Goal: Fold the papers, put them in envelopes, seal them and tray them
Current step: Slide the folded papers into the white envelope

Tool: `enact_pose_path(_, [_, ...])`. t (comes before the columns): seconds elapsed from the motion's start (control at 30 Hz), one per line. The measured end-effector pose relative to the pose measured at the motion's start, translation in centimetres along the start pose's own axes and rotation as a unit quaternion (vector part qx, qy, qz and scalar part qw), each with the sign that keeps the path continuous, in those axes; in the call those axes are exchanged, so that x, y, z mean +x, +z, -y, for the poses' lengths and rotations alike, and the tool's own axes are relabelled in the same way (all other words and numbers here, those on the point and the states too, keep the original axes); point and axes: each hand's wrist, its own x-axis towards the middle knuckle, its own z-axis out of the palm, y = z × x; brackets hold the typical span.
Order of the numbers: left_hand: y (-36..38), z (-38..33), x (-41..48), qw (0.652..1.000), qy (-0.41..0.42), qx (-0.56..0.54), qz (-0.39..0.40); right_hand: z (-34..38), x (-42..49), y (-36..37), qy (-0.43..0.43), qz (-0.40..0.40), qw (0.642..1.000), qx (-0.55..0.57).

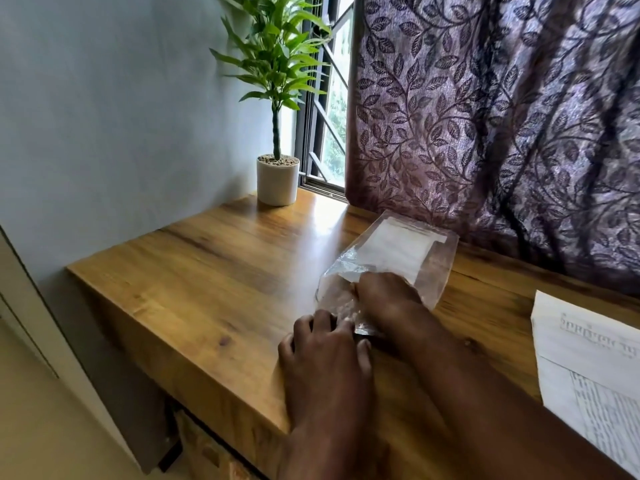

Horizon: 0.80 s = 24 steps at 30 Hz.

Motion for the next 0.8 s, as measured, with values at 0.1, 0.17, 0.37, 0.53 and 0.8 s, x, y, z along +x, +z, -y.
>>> enact_pose_path(0.1, [-0.1,-0.1,0.1,1.0,-0.006,-0.014,0.004,0.9,0.1,-0.3,-0.047,-0.023,0.994,-0.093])
enact_pose_path(0.17, [-0.1,-0.1,0.2,1.0,-0.014,-0.022,0.014,1.8,-0.4,0.0,-0.074,-0.034,0.985,-0.152])
enact_pose_path(0.37, [-0.4,-0.1,-0.2,0.999,0.008,0.007,0.046,2.0,-4.6,-0.8,-0.112,-0.149,0.971,-0.147])
enact_pose_path(0.53, [-0.6,0.1,-0.4,0.998,0.018,0.011,0.056,1.0,-10.9,-1.9,-0.126,-0.241,0.957,-0.099])
enact_pose_path(0.8, [-1.8,0.3,-1.8,0.967,-0.047,-0.248,-0.016,-2.9,-16.9,1.9,-0.104,-0.448,0.885,0.08])
